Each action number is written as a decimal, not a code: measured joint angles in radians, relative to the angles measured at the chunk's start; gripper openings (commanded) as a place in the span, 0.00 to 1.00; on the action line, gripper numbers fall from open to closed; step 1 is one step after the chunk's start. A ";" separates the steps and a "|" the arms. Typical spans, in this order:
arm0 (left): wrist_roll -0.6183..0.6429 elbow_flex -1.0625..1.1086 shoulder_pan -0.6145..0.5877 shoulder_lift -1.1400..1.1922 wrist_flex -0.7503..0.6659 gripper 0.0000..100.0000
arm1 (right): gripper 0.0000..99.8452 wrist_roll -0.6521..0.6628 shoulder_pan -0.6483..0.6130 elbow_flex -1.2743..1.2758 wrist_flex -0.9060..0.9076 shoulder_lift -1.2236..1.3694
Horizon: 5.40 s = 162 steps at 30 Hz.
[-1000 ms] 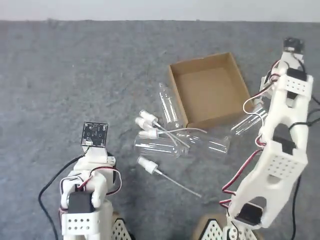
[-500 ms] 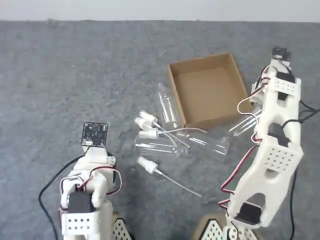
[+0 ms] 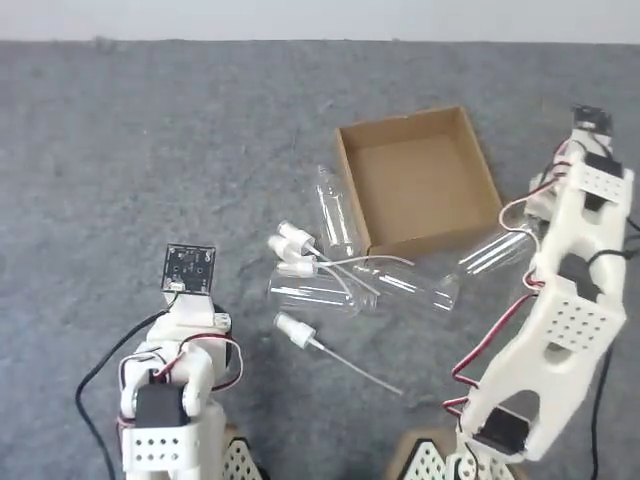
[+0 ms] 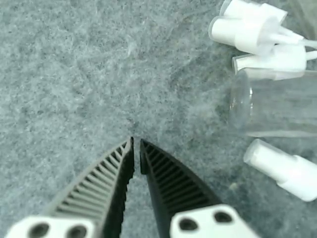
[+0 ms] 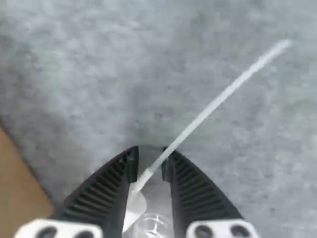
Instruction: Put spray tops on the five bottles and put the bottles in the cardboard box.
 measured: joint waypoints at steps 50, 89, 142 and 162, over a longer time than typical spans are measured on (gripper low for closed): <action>0.000 0.000 -0.002 0.000 0.000 0.01 | 0.18 -0.003 0.060 -0.301 0.339 0.141; 0.000 0.000 0.000 0.000 0.000 0.01 | 0.18 -0.025 0.091 -0.282 0.588 -0.115; 0.000 0.000 0.000 0.000 0.000 0.01 | 0.18 -0.278 0.054 0.624 -0.181 -0.486; 0.000 0.000 0.000 0.000 0.000 0.01 | 0.29 -0.281 0.048 0.460 -0.041 -0.486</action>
